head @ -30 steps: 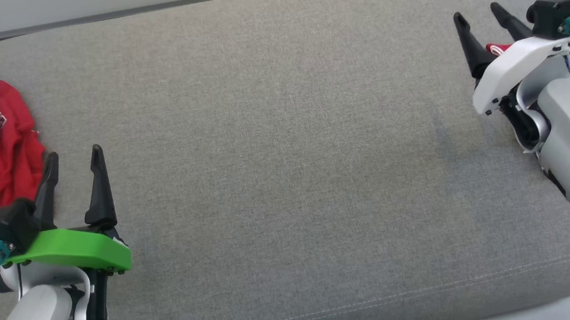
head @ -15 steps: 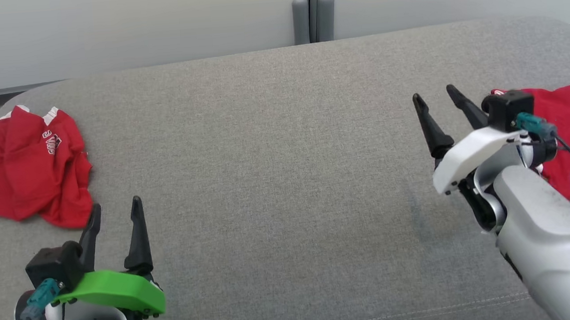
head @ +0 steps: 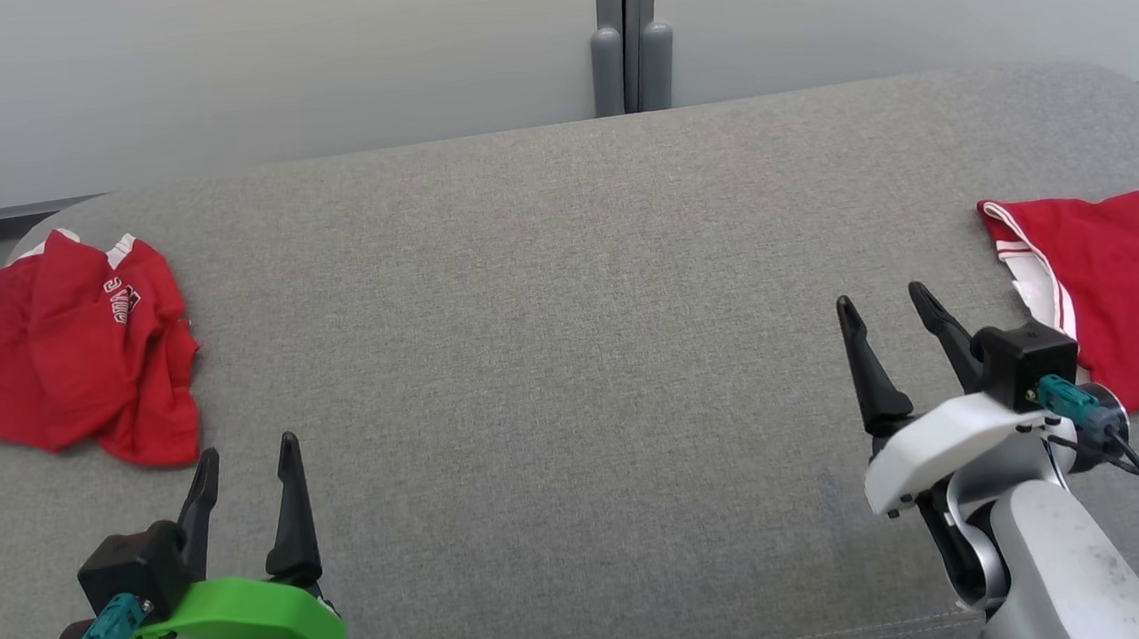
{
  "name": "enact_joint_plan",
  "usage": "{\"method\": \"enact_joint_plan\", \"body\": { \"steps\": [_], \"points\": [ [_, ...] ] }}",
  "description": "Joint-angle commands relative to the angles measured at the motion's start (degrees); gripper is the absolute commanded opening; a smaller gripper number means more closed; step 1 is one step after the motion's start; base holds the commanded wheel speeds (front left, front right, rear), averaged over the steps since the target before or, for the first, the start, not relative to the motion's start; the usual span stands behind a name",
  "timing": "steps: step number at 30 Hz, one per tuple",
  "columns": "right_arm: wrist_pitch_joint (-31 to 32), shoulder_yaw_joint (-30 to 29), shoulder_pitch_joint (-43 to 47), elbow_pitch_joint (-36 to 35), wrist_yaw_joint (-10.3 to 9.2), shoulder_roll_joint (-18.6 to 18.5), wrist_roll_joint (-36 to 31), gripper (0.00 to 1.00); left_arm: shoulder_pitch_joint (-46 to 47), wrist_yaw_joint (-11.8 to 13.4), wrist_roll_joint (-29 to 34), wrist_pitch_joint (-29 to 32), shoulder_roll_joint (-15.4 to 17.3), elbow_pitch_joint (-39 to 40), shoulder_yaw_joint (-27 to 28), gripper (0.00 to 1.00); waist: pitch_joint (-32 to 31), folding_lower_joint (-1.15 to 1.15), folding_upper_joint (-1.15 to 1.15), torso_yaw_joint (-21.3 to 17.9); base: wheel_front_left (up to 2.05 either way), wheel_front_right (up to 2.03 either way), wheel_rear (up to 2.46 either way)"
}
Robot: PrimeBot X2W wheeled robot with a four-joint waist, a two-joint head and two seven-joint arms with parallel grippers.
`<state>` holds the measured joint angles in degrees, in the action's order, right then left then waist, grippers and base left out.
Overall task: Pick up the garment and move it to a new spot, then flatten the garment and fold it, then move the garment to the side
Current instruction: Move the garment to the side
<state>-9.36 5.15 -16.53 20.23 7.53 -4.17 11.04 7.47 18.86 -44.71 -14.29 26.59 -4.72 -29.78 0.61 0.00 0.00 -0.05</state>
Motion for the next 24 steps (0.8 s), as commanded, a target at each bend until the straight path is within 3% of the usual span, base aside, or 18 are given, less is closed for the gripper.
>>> {"method": "enact_joint_plan", "body": {
  "steps": [1,7,24],
  "points": [
    [0.89,-0.83,1.97,-1.99,-0.08,0.33,-0.85,1.00,-1.08,0.07,0.43,-0.49,-0.10,-0.37,0.24,1.00,-0.27,0.00,0.00,0.01,0.00,0.00,0.00],
    [4.94,-1.35,9.27,-11.19,-0.07,1.21,-0.86,1.00,-2.18,-0.66,0.17,-0.62,-0.35,-1.95,1.19,1.00,-1.15,0.00,0.00,-0.13,0.00,0.00,0.00],
    [6.68,-0.20,12.68,-14.39,-0.08,1.24,1.48,1.00,-5.68,-2.15,0.93,-0.91,-0.53,-1.68,4.64,1.00,-2.39,0.00,0.00,0.78,0.00,0.00,0.00]
  ]
}}
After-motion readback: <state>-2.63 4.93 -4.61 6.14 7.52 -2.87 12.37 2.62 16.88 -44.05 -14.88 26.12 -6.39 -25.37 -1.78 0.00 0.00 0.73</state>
